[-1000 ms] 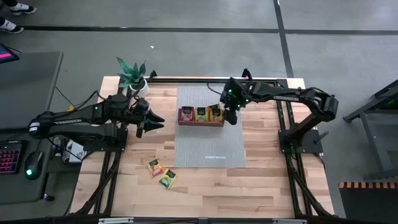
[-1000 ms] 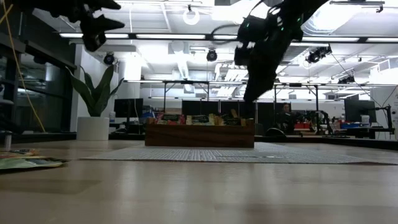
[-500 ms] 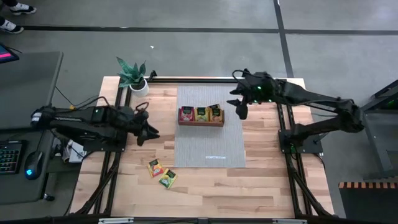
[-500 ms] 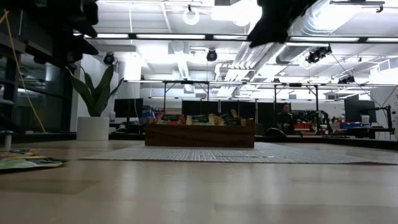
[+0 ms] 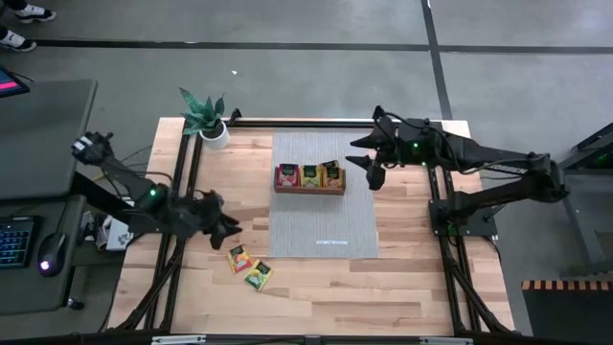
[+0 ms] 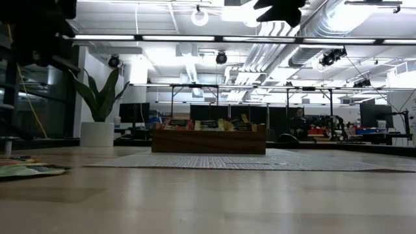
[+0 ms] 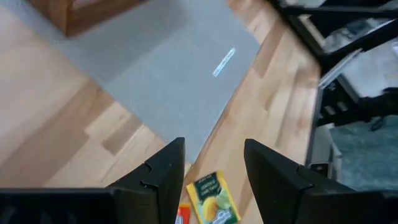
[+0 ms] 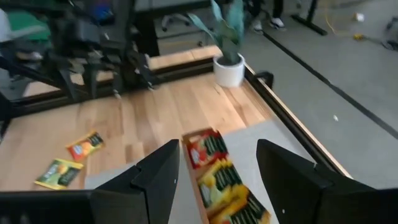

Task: Pick & Place Tea
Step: Put the yellow tea bag into the middle section of the wooden organizer

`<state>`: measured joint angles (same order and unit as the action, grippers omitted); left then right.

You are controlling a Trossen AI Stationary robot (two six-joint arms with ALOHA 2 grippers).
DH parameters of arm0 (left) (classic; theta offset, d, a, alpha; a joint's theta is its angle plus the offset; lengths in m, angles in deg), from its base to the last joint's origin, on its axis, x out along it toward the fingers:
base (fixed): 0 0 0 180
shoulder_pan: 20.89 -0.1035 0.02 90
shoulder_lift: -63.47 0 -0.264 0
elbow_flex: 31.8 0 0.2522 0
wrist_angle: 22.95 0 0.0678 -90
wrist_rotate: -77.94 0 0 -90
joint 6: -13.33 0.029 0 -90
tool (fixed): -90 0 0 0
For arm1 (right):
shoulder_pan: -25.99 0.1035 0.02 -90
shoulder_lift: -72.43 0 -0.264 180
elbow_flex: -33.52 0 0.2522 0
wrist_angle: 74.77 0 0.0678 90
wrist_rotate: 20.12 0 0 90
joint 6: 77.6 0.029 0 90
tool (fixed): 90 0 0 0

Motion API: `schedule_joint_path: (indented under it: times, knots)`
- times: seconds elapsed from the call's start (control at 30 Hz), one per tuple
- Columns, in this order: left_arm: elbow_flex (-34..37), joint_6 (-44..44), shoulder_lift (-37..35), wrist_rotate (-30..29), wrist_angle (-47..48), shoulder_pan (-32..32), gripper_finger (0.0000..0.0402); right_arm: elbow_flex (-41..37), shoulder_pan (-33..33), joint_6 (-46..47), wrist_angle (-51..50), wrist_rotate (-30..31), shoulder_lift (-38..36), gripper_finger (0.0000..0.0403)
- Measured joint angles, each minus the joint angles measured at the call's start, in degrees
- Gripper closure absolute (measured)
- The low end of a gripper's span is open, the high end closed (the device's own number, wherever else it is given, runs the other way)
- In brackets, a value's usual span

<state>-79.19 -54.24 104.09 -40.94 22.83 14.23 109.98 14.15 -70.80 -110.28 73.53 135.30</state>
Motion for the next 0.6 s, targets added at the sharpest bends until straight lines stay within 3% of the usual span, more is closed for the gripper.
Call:
schedule_joint_path:
  times: [0.2, 0.4, 0.5, 0.6]
  knots:
    - [0.0, -13.7, 8.5, -5.9, -0.2, 6.6, 0.0236, 0.0, 2.1, -2.2, 4.1, -1.7, 0.5, 0.0192]
    - [0.0, -20.7, 15.1, -8.3, -5.7, 8.9, 0.0236, 0.0, 4.9, -0.8, 7.0, -9.6, 2.0, 0.0197]
    - [0.0, -22.1, 16.8, -8.7, -8.4, 8.9, 0.0236, 0.0, 7.7, 0.1, 8.7, -10.8, 3.9, 0.0222]
    - [0.0, -22.3, 16.9, -8.7, -8.9, 8.9, 0.0236, 0.0, 11.5, -0.2, 12.3, -10.9, 7.1, 0.0273]
